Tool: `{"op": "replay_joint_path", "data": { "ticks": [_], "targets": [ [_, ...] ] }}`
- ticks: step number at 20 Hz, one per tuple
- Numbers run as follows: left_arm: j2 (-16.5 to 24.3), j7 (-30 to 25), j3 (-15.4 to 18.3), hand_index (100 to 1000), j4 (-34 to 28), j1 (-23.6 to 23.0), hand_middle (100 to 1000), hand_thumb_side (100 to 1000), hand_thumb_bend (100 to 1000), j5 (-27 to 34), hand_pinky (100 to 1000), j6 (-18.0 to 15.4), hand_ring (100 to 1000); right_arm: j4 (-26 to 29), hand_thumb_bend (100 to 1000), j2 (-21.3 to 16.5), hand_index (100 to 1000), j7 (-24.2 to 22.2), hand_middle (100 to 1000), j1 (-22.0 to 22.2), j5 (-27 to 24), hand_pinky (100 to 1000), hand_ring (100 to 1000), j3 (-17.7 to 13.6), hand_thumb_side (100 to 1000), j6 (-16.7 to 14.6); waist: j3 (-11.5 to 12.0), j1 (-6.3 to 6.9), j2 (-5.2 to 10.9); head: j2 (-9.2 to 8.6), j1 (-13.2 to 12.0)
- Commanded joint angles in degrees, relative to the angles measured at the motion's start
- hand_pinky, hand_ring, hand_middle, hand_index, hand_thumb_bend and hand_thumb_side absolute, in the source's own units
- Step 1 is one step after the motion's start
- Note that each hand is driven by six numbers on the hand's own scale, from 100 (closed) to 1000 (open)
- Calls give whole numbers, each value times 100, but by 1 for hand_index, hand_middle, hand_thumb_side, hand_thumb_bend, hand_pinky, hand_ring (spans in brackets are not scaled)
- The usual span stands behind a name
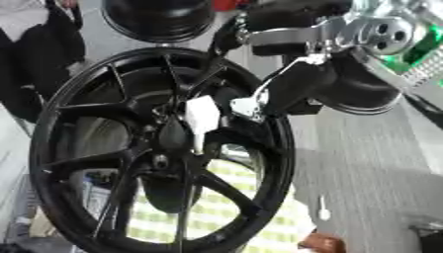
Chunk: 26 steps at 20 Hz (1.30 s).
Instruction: Pull the pin out of the wheel hub.
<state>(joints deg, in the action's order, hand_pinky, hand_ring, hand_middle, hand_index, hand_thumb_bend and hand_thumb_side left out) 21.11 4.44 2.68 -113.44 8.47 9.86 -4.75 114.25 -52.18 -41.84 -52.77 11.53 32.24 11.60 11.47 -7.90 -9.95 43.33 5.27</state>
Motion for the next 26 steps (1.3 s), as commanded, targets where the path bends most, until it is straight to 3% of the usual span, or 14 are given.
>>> {"op": "replay_joint_path", "data": {
  "ticks": [1,10,14,26],
  "targets": [
    [117,33,48,856,-116,37,718,734,100,10,815,6,709,35,123,4,852,-48,806,-117,102,933,914,-9,513,128,14,38,75,68,64],
    [107,21,35,856,-116,78,715,739,100,16,816,21,706,35,253,125,863,-244,820,3,526,950,939,72,450,395,73,17,-1,79,125],
    [112,10,9,856,-116,122,714,740,100,20,817,37,705,35,252,187,864,-231,822,19,628,949,941,93,444,455,106,-7,-57,74,151],
    [118,-45,-22,856,-116,274,712,750,100,-8,818,38,704,35,195,286,868,237,824,147,815,940,943,43,445,824,284,-124,-333,-163,179]
  ]
}}
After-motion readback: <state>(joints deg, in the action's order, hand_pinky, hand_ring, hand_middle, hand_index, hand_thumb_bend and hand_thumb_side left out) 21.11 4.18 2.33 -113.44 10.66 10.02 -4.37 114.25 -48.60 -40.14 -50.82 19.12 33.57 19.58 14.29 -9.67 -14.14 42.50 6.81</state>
